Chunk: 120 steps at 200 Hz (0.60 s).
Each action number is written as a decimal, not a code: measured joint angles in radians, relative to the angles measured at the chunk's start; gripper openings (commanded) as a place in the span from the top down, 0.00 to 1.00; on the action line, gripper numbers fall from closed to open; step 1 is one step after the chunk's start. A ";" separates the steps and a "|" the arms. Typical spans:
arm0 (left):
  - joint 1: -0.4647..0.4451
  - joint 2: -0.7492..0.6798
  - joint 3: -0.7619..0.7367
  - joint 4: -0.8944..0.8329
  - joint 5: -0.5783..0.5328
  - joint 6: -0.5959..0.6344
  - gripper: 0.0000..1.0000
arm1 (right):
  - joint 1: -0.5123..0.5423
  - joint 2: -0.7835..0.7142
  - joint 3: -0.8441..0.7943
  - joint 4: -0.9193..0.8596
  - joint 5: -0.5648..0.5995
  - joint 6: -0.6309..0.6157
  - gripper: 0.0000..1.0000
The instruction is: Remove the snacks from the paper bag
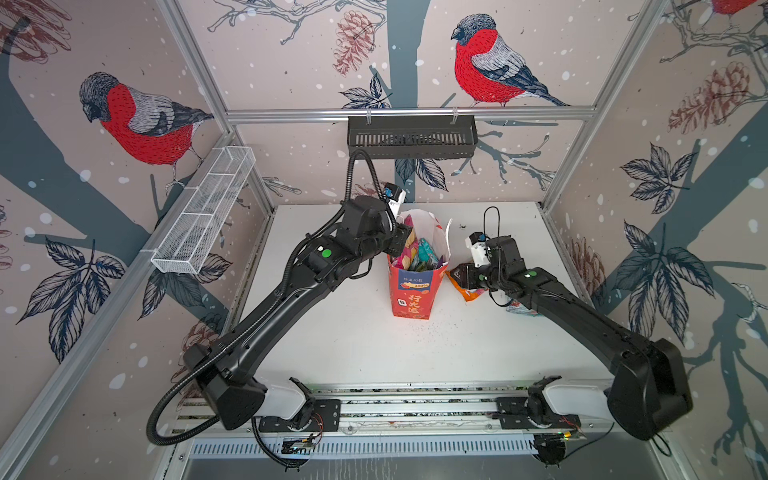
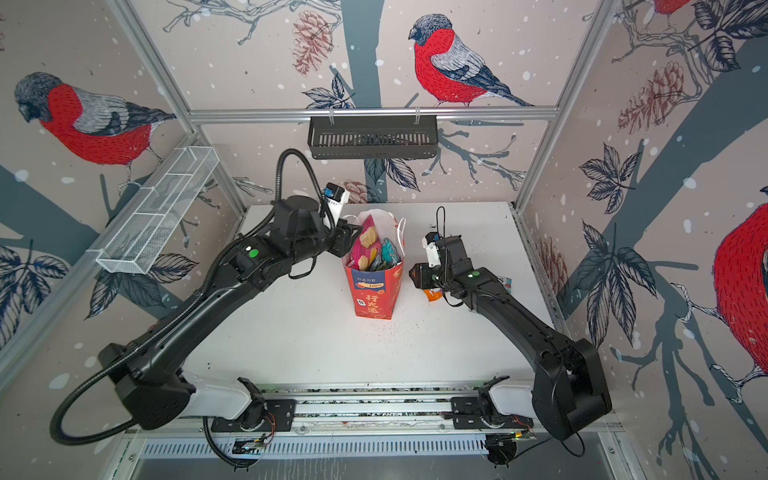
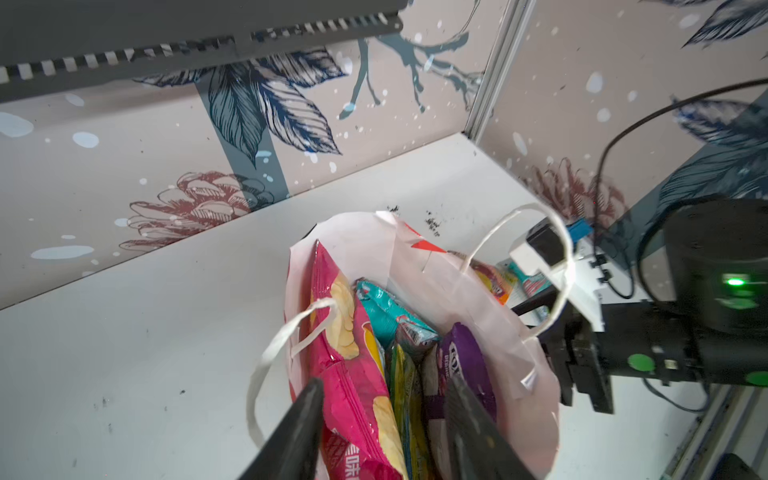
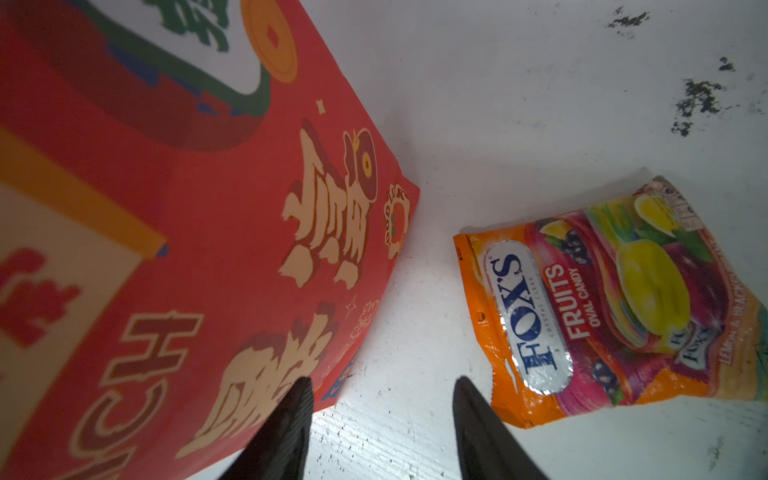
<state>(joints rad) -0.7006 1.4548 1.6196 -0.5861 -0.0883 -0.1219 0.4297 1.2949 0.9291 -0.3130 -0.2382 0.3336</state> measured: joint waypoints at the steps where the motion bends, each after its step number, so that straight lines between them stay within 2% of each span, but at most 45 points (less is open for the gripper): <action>1: 0.000 0.004 0.004 -0.004 -0.003 0.000 0.54 | 0.000 -0.001 0.000 0.000 0.000 0.000 0.44; 40: -0.016 0.138 0.146 -0.188 -0.159 0.017 0.47 | -0.012 -0.029 -0.008 0.000 0.000 -0.004 0.44; 89: -0.016 0.188 0.197 -0.292 -0.302 0.020 0.45 | -0.020 -0.033 -0.015 0.001 0.000 -0.017 0.44; 120: -0.015 0.214 0.197 -0.337 -0.352 0.013 0.44 | -0.022 -0.033 -0.015 0.001 0.000 -0.018 0.44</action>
<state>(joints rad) -0.7158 1.6688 1.8164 -0.9230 -0.4400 -0.1085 0.4080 1.2621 0.9142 -0.3122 -0.2386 0.3153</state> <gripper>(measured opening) 0.557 0.560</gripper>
